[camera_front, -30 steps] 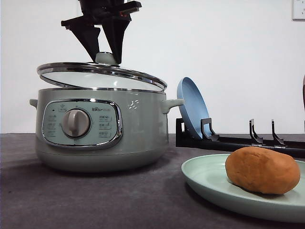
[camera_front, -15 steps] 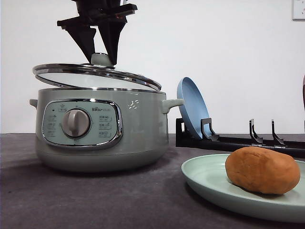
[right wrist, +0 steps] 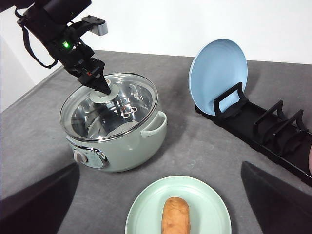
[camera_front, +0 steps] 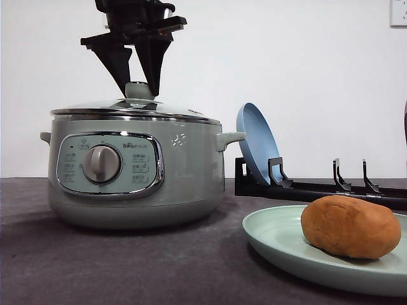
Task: Transfer potato from steamer to green plate
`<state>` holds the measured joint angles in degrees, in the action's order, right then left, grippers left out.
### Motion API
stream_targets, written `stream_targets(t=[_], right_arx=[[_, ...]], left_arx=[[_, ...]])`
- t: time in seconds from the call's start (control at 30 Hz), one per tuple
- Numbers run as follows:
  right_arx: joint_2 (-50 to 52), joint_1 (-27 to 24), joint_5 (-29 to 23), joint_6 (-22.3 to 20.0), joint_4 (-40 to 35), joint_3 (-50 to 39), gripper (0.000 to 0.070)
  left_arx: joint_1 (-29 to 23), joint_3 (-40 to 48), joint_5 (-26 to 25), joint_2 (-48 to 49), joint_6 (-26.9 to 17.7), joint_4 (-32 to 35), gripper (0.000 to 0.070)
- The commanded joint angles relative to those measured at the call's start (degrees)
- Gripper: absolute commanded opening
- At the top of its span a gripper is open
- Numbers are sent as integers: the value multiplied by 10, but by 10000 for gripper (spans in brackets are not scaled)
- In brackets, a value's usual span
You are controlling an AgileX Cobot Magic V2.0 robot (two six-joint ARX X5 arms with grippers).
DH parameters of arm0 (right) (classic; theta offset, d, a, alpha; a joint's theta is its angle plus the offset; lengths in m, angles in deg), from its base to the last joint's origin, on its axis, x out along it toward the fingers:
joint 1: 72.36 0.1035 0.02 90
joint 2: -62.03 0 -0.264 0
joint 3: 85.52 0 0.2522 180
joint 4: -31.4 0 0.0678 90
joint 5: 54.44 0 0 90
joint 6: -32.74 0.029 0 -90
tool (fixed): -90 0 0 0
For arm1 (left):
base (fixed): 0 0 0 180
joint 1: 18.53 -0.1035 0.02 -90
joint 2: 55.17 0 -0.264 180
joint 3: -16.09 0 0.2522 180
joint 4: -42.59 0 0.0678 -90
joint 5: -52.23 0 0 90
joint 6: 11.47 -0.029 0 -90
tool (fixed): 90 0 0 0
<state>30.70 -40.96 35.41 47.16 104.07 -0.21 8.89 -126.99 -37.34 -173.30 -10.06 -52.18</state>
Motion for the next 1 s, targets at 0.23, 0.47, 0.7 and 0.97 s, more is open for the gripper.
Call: stream_targets(t=[0.23,0.47,0.7,0.97], right_arx=[[-4,3,-1,6,-5,9,695],[-4,3,-1,6,-5,9,695],[-4,3,-1,6,-5,9,695],[-4,3,-1,6,-5,9,695]], left_arx=[[-7,-19,-33,-21,-3,24,0],[-11,-19,-33,-21,-3,21,0],[-11,-19,-33,-21,-3,10,113],[-12,-20,-33,-4,8,12,700]])
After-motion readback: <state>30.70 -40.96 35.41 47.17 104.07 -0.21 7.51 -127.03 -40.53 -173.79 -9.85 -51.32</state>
